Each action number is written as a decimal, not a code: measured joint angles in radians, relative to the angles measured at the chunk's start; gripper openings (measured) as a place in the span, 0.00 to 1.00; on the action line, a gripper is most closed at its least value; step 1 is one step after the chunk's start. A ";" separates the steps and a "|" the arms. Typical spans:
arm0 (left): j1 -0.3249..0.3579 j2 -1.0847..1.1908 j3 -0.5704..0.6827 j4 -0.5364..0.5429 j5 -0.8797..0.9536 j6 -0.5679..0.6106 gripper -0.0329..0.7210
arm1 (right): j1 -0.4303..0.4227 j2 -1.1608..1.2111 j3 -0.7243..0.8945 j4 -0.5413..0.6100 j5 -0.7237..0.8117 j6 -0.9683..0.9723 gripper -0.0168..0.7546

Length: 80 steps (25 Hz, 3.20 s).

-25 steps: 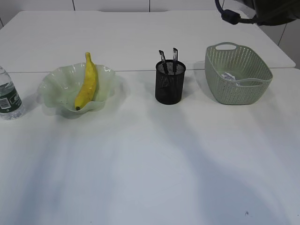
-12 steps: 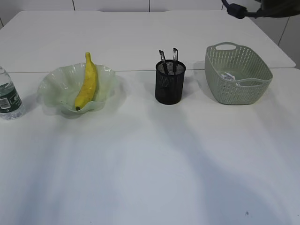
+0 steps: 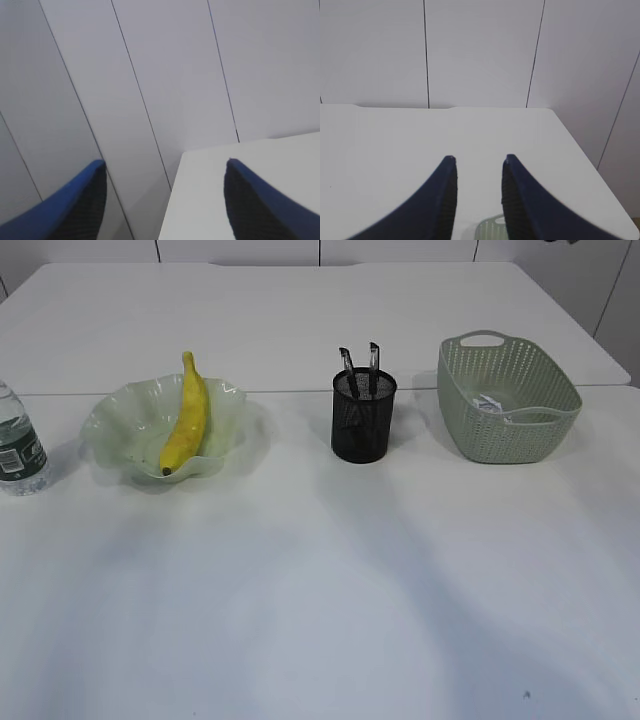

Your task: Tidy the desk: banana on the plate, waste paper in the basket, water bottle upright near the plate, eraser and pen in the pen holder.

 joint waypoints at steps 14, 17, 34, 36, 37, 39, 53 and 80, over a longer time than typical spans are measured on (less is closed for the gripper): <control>0.000 -0.152 0.000 -0.127 0.070 0.000 0.73 | 0.000 -0.175 0.188 0.028 0.000 -0.026 0.32; 0.000 -0.178 0.000 -0.130 0.111 0.000 0.73 | 0.000 -0.207 0.188 0.028 -0.004 -0.026 0.32; -0.010 -0.210 0.066 -0.132 0.196 0.000 0.73 | 0.000 -0.369 0.350 0.026 -0.015 -0.070 0.32; -0.025 -0.213 0.091 -0.132 0.196 0.002 0.73 | 0.000 -0.381 0.370 0.026 -0.027 -0.070 0.32; -0.036 -0.214 0.101 -0.132 0.196 0.002 0.73 | 0.000 -0.388 0.377 0.026 -0.031 -0.070 0.32; -0.057 -0.214 0.121 -0.133 0.196 0.004 0.73 | 0.000 -0.404 0.387 0.026 -0.035 -0.070 0.32; -0.104 -0.357 0.231 -0.133 0.294 0.004 0.73 | 0.000 -0.452 0.453 0.064 -0.024 -0.070 0.32; -0.106 -0.632 0.280 -0.435 0.822 0.213 0.71 | 0.000 -0.503 0.455 -0.156 0.076 0.078 0.32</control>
